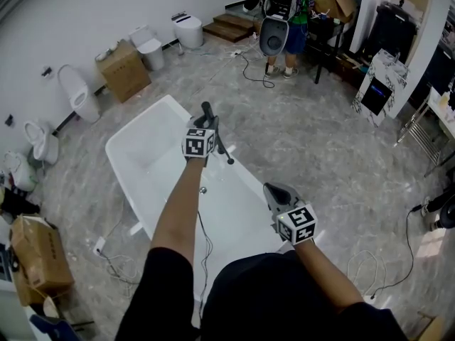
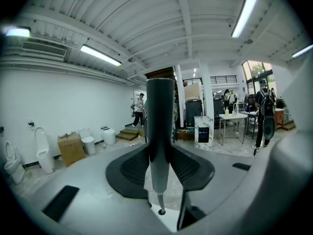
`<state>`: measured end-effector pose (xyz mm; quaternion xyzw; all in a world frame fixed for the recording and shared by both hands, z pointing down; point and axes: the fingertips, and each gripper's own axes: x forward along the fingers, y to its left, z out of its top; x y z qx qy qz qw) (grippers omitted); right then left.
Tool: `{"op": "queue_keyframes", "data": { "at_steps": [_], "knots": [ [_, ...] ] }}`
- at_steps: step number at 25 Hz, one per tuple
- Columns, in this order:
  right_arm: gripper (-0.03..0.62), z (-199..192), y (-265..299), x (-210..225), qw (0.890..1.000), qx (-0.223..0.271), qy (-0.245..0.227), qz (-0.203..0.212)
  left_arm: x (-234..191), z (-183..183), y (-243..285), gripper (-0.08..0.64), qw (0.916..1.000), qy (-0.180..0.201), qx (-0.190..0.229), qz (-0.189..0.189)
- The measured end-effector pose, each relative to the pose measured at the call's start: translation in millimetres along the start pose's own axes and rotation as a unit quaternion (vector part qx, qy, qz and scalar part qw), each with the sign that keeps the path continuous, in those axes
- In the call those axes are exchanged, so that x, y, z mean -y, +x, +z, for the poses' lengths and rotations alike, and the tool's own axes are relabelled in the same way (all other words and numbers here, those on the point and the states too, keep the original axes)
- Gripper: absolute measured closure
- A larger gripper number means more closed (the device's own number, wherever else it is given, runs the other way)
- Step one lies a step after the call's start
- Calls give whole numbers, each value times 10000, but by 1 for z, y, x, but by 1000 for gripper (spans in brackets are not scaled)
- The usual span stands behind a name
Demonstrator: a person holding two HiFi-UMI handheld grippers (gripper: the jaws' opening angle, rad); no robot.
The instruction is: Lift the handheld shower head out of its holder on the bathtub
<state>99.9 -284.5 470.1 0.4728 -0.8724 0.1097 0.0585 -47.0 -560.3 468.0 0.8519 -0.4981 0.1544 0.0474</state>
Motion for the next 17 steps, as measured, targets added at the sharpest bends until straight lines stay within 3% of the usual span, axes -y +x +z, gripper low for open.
{"op": "queue_keyframes", "data": {
  "at_steps": [17],
  "knots": [
    [594,-3,-13,2,10000,17,-27,-50,7,-6,3,433,9999,25,-96,-16]
  ]
}}
